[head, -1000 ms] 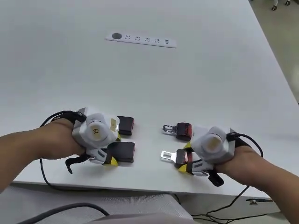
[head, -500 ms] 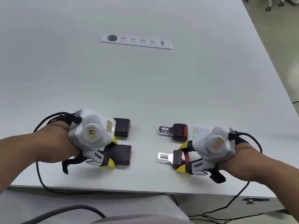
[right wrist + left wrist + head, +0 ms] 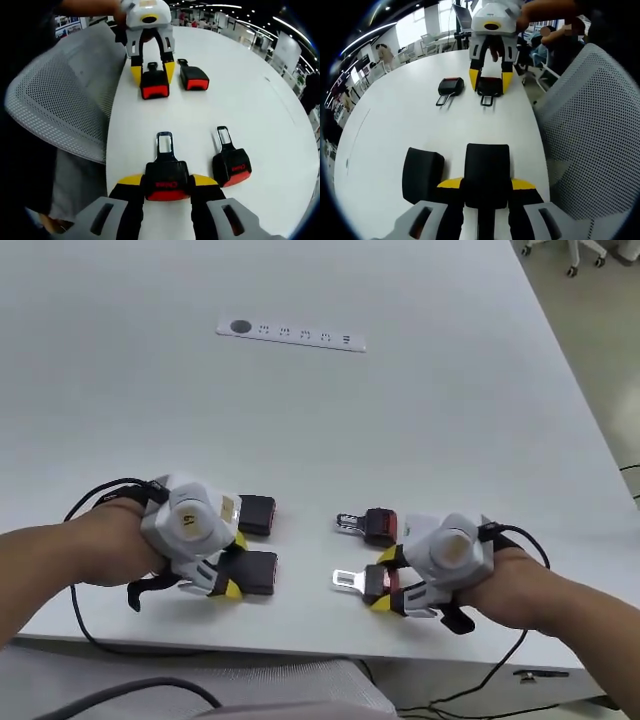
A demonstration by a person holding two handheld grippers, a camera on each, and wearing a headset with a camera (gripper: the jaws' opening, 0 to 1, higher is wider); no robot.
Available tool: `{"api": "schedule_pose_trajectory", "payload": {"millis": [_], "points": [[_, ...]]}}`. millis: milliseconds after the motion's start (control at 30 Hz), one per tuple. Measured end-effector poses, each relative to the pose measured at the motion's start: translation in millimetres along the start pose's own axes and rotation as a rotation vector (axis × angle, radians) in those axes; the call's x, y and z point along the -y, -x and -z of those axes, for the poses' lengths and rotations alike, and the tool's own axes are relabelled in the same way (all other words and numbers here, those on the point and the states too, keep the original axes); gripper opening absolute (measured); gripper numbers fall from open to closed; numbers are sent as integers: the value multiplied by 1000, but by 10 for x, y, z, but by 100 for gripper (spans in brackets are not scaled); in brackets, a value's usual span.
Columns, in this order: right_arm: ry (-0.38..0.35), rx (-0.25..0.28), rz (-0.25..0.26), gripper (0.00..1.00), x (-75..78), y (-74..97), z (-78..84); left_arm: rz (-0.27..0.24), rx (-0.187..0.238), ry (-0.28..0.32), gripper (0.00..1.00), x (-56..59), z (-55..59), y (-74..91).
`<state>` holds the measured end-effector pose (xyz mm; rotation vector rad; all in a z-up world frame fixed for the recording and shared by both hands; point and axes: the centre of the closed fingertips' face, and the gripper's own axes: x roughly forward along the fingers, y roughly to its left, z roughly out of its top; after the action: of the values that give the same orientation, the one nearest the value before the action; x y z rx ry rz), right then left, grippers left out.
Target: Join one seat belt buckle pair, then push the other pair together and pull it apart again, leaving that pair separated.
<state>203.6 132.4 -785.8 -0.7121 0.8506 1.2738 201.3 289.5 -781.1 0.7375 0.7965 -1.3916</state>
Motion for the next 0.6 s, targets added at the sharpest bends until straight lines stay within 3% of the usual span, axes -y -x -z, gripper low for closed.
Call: {"api": "schedule_pose_trajectory", "payload": {"millis": [233,600], "points": [[8,-25,4,33,-23,-47,-127,2,-2,-1,35,0,-2,2],[17,-18,5,33,-66,-153,-341,2,-7,4,35,-2,-4,-1]]}}
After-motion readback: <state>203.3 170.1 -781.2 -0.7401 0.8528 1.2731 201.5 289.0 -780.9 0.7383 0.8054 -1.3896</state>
